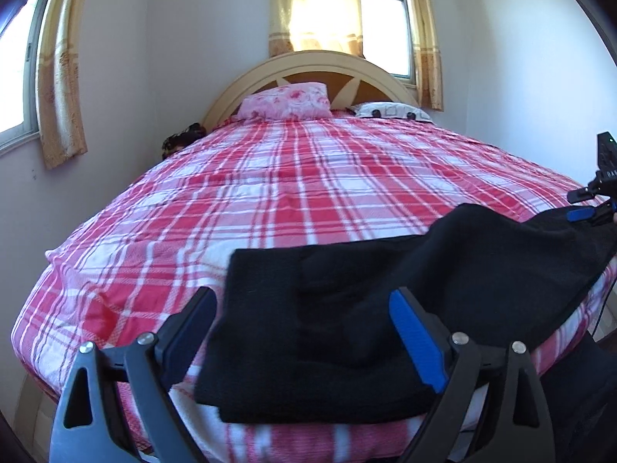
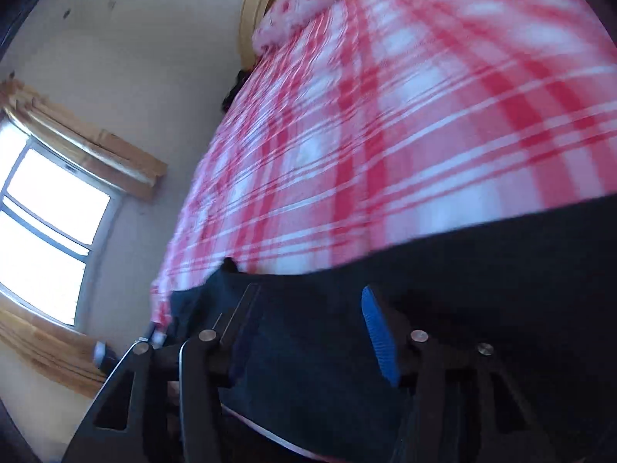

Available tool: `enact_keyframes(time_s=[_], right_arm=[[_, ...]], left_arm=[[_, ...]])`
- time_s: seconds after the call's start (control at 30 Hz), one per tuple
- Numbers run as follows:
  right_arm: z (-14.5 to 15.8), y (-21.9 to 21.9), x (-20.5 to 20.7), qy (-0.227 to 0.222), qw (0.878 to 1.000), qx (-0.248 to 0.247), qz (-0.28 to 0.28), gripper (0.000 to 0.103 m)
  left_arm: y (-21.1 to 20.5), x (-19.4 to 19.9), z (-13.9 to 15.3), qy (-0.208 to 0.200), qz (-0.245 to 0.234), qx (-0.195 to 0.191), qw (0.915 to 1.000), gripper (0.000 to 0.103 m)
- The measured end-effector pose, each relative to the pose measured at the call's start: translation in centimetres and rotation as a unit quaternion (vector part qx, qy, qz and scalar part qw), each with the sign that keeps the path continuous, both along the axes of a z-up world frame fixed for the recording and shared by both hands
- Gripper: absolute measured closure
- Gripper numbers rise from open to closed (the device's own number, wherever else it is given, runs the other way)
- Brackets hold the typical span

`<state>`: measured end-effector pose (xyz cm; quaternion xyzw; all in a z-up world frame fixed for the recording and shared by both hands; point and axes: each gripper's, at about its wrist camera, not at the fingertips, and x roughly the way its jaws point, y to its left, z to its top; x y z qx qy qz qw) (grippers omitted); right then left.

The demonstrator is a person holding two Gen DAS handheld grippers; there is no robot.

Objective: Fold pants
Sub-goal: 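Fold the held pants over with the right tool and release them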

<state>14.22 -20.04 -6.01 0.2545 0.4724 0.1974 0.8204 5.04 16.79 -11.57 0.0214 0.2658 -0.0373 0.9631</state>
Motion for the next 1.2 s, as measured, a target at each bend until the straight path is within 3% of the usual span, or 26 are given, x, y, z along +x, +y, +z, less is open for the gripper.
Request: enact_keyframes(time_s=[0.1,0.33,0.47,0.67,0.93,1.0,1.03,1.07,1.2], right_arm=[[0.7,-6.4,-3.3,-0.009,0.996,-0.062,-0.064,0.045],[0.2,-16.7,-8.7,-0.006,0.977,-0.075,-0.200,0.044],[0.5,-22.7,-11.0,-0.013,0.951,-0.092,-0.295,0.044],[0.6,-29.9,-12.9,0.023,0.900,-0.108,-0.421,0.044],[-1.0,-32.3,-12.7,0.050,0.900,-0.084,-0.424,0.044],[-1.5,-32.6,-12.3,0.046,0.899,-0.075,-0.429,0.056],[-1.7,-32.7,-12.3,0.041,0.900,-0.063,-0.429,0.084],[-1.7,-32.8,-12.3,0.033,0.901,-0.055,-0.428,0.095],[-0.6,-32.7,-13.1,-0.002,0.905,-0.048,-0.423,0.097]], left_arm=[[-2.1,0.2,0.0,0.008,-0.024,0.003,0.9997,0.009],[-7.6,0.3,0.0,0.023,-0.085,0.013,0.9961,0.009],[-9.7,0.3,0.3,0.022,-0.107,0.014,0.9940,0.009],[-9.5,0.8,-0.3,0.041,-0.097,0.010,0.9944,0.009],[-9.5,1.4,-0.7,0.039,-0.093,0.004,0.9949,0.009],[-9.4,1.5,-0.9,0.040,-0.091,0.005,0.9950,0.009],[-9.2,1.6,-1.0,0.041,-0.090,0.004,0.9951,0.009],[-9.1,1.7,-1.1,0.042,-0.089,0.003,0.9951,0.009],[-8.6,1.7,-1.6,0.047,-0.083,0.001,0.9954,0.009]])
